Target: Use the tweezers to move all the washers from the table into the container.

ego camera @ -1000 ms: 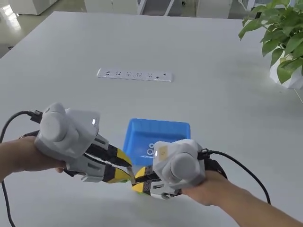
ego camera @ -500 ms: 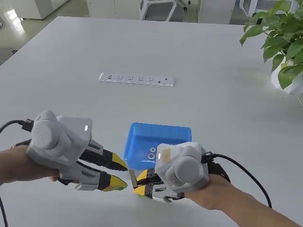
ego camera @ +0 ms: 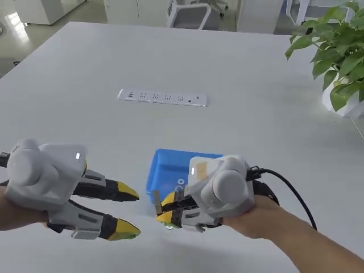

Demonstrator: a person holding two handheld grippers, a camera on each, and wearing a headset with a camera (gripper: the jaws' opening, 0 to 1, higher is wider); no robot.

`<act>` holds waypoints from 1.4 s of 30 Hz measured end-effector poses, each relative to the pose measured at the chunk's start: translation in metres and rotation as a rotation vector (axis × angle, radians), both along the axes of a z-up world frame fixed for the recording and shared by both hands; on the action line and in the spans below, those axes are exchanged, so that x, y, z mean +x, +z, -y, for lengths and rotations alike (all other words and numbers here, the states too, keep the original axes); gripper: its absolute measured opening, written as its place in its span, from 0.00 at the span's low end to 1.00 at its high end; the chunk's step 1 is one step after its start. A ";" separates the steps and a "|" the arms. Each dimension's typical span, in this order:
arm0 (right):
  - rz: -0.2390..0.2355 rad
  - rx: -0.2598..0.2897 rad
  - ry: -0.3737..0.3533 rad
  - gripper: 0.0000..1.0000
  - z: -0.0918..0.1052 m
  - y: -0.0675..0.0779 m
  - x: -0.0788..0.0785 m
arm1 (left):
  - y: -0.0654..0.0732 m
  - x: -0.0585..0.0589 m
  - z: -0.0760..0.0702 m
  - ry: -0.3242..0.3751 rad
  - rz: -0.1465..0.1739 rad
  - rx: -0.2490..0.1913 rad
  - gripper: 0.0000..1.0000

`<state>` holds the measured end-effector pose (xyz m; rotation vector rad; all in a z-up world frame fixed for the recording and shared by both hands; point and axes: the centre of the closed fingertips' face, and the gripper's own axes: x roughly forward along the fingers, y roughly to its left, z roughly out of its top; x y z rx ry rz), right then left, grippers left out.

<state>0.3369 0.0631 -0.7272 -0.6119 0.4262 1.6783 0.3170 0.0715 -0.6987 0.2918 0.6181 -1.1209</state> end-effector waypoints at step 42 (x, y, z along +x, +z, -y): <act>0.044 0.047 -0.001 0.08 -0.017 0.003 0.087 | 0.016 0.008 -0.020 0.213 0.030 -0.115 0.99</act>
